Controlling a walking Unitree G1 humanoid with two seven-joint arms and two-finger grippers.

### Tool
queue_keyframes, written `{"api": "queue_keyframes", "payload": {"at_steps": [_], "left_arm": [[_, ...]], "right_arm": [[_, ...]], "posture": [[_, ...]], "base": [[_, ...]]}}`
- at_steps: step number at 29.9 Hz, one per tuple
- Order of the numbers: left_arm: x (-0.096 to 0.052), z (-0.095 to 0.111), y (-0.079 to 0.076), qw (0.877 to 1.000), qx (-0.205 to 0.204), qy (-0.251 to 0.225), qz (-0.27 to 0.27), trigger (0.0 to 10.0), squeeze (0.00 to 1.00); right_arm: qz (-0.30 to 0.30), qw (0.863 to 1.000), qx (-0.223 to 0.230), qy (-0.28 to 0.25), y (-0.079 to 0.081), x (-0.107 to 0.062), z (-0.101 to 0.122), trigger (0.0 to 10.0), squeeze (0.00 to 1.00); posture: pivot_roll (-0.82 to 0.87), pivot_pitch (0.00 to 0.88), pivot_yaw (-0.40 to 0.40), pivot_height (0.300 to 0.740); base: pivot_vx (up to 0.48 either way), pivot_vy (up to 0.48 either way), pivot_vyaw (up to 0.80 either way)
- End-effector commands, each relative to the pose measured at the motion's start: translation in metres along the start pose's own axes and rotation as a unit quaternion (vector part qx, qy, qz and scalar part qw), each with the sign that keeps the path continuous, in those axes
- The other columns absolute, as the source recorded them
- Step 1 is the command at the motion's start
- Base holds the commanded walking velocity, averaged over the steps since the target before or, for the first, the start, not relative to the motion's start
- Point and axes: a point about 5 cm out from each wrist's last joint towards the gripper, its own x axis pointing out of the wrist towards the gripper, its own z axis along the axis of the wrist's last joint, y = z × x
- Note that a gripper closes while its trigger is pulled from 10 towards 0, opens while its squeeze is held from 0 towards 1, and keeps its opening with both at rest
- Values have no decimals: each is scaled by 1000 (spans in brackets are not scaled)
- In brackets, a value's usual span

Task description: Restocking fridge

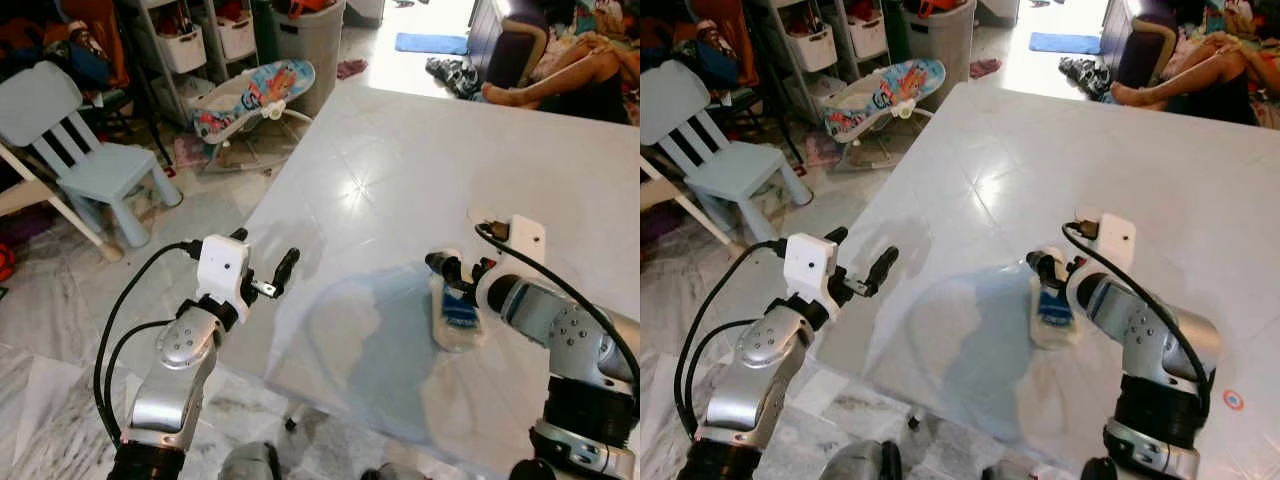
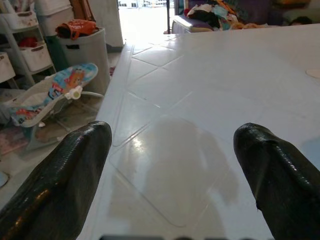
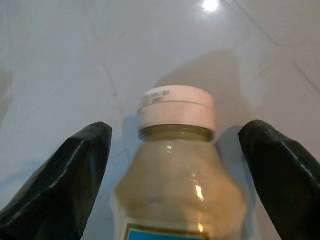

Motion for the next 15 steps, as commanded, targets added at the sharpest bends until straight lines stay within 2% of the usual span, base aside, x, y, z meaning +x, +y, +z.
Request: {"api": "queue_keyframes", "payload": {"at_steps": [1,10,11,12,13,14,15], "left_arm": [[-1,2,-1,1000,5,1,-2,10000,0],[-1,1,-2,1000,4,5,-1,10000,0],[-1,1,-2,1000,4,6,-1,10000,0],[-2,1,-2,1000,4,6,-1,10000,0],[-2,1,-2,1000,5,6,-1,10000,0],[-2,1,-2,1000,5,7,-1,10000,0],[-2,1,-2,1000,5,7,-2,10000,0]], "right_arm": [[12,1000,-16,-2,1,3,6,10000,0],[64,997,-33,19,0,15,14,10000,0],[67,997,-31,23,-1,16,13,7725,0],[68,997,-29,25,-2,17,13,2745,0],[69,997,-26,29,-2,19,13,510,0],[71,997,-25,33,-3,20,11,0,0],[71,996,-25,39,-5,22,9,0,0]], "posture": [[-37,33,20,740],[-33,40,16,740],[-31,40,15,740],[-30,41,14,740],[-30,42,14,740],[-30,42,13,740],[-30,42,13,740]], "base": [[0,0,0],[0,0,0],[0,0,0],[0,0,0],[0,0,0],[0,0,0],[0,0,0]]}}
